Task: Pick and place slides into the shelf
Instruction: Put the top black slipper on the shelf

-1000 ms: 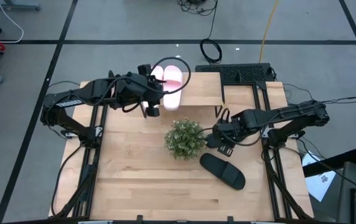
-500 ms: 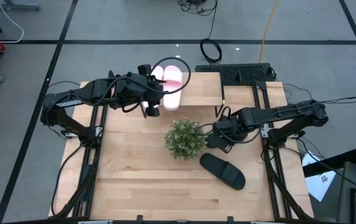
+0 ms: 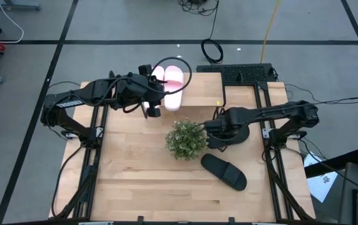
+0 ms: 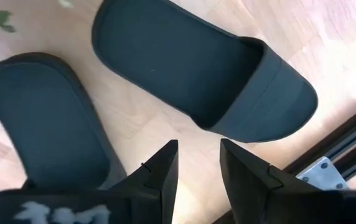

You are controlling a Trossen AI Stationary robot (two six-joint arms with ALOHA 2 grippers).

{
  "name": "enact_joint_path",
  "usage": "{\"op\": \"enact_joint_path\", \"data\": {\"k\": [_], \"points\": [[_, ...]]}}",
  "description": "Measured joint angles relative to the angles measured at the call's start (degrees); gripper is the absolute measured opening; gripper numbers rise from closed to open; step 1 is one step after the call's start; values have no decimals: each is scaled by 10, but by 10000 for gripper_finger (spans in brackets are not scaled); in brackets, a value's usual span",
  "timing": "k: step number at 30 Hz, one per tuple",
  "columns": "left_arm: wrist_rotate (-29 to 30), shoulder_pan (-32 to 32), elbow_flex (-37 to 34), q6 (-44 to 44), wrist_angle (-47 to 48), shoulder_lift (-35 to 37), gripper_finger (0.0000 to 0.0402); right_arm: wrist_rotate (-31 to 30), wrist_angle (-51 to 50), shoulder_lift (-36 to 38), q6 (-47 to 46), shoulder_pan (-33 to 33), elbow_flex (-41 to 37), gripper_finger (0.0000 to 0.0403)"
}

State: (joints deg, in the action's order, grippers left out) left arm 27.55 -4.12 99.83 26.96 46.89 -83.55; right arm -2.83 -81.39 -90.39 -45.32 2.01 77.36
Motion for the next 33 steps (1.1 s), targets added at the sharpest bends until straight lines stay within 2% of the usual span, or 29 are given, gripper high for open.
{"op": "enact_joint_path", "data": {"k": [4,8,15,23,33], "points": [[0,0,0,-1,1,0,175,-8,1,-6,9,-5,0,107],[0,0,0,-1,7,0,175,-31,-1,-4,-13,-5,0,107],[0,0,0,-1,23,0,175,-33,6,-2,-40,-5,-4,107],[0,0,0,-7,35,0,175,-32,32,5,-93,-5,-78,107],[0,-2,0,-3,36,0,175,-34,175,50,-126,-8,-120,107]]}}
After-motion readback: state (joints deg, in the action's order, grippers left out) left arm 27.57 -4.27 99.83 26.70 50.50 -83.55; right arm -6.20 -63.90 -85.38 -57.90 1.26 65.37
